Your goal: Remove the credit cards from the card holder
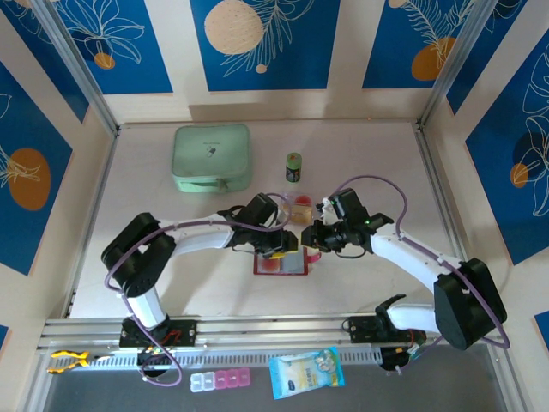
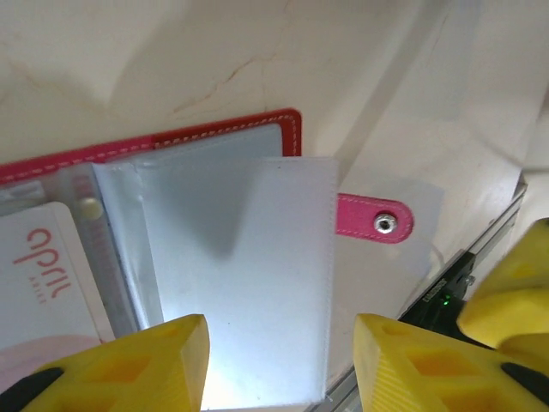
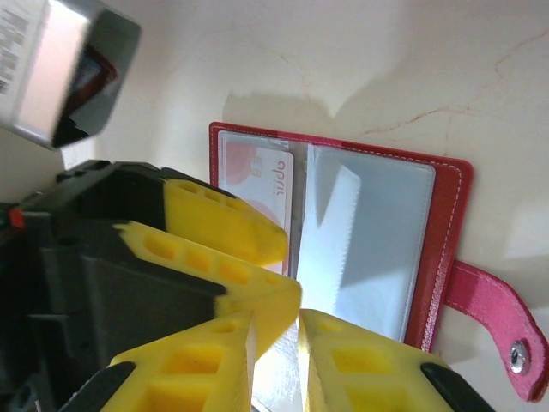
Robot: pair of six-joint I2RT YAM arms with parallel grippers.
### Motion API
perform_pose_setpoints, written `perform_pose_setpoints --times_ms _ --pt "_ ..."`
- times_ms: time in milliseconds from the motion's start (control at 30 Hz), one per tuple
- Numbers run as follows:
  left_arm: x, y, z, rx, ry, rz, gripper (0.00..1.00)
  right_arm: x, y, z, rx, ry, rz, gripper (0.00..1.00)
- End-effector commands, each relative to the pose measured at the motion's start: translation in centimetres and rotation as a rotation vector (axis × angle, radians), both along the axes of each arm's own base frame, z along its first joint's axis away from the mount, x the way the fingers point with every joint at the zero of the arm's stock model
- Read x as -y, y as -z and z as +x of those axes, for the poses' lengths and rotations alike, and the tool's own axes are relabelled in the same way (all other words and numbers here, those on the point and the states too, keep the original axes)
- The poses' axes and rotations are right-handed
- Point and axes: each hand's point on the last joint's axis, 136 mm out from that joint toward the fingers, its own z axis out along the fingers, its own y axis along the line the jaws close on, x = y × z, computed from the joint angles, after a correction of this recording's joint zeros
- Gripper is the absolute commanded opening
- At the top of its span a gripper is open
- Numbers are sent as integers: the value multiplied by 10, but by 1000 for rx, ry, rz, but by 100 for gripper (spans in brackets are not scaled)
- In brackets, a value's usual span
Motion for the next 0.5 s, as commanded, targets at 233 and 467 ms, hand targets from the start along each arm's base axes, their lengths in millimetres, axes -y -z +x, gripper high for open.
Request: perform_pose_setpoints --times_ms 233,467 --pt "0 -16 11 46 5 -64 48 -1 -10 -2 -18 13 1 22" --pt "-48 -2 18 60 -40 70 43 -20 -3 -5 -80 -43 32 18"
